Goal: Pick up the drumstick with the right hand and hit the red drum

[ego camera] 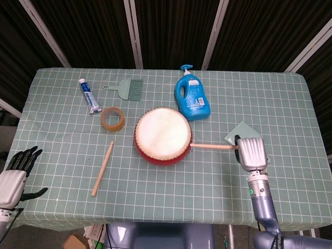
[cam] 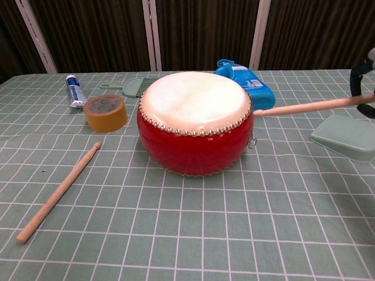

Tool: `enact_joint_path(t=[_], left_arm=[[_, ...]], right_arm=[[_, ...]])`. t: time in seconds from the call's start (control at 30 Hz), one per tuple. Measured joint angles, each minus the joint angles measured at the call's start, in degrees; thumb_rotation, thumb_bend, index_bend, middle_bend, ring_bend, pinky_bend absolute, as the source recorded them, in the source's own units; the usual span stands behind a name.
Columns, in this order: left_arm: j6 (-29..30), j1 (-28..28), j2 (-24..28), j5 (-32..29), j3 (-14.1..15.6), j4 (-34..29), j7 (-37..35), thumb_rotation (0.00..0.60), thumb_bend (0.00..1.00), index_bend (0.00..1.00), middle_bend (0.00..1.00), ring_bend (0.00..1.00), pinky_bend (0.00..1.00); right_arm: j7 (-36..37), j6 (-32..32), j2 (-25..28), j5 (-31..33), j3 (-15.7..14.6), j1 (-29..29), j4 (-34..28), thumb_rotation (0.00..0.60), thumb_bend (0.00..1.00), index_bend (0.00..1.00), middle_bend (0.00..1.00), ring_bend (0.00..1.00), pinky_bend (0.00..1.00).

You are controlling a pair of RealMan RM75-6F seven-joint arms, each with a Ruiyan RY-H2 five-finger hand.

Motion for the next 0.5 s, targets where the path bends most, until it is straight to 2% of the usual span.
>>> enact_joint_path(t=[0.3, 0.5], left_arm=[[-0.11, 0.02, -0.06, -0.19, 0.02, -0.10, 0.38, 0.600, 0.07, 0.00, 0.00, 0.00, 0.02], [-0.18, 0.04, -0.10, -0.39, -0.02, -0.14, 0.58, 0.600, 0.07, 0.00, 0.00, 0.00, 0.02]], right_arm=[[0.75, -2.78, 1.90, 2.59, -2.56, -1.94, 0.10, 0.600, 0.90, 0.97, 1.00, 1.00, 1.00], [-0.10, -3.64, 2.15, 5.51, -3.18, -2.62, -0.15, 0.600, 0.90, 0.97, 1.00, 1.00, 1.00]])
